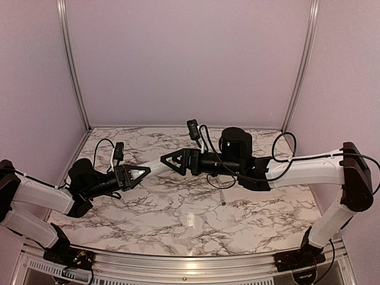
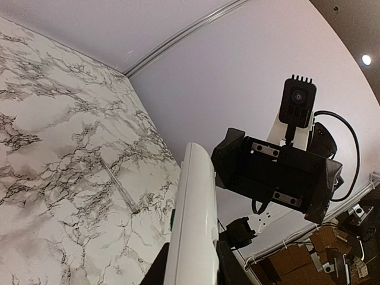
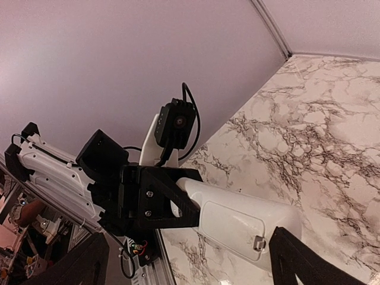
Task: Unload the batteries from the remote control
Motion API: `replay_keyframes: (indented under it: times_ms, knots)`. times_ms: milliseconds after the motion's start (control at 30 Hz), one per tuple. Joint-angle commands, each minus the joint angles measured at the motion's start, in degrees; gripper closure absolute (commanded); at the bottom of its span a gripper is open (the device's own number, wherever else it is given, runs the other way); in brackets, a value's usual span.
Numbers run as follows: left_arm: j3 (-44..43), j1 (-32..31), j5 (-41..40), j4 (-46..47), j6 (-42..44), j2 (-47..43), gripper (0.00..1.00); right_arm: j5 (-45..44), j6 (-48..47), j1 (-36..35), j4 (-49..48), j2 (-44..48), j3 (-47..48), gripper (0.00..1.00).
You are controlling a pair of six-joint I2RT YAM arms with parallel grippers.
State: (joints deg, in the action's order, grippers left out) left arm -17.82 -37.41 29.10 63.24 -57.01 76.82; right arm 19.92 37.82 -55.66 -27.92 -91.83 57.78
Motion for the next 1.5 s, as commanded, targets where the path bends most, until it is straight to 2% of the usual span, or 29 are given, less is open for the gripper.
replay_keyframes:
  times_ms: [0, 467, 867, 1267, 1467]
  knots:
    - [-0.72, -0.12, 1.3, 2.75, 1.29, -0.53, 1.0, -1.84, -1.13, -0.35, 2.86, -0.95, 2.07, 0.08]
    - [-1.03, -0.12, 1.01, 2.76, 1.83, 0.42, 1.0, 2.64, 1.78, -0.8, -0.37, -3.17, 1.77, 0.08]
    - [-0.19, -0.12, -1.0, 1.82, 2.38, -1.23, 1.0, -1.63, 1.08, -1.39, 3.26, -1.78, 1.37, 0.08]
    - [-0.35, -0.12, -0.38, 2.03, 2.87, -1.25, 1.0, -1.28, 1.22, -1.67, 2.88, -3.0, 1.96, 0.08]
    - [-0.37, -0.14, -0.01, 2.63, 4.54, -1.23, 1.0, 2.11, 2.52, -1.66, 0.57, -4.78, 2.76, 0.08]
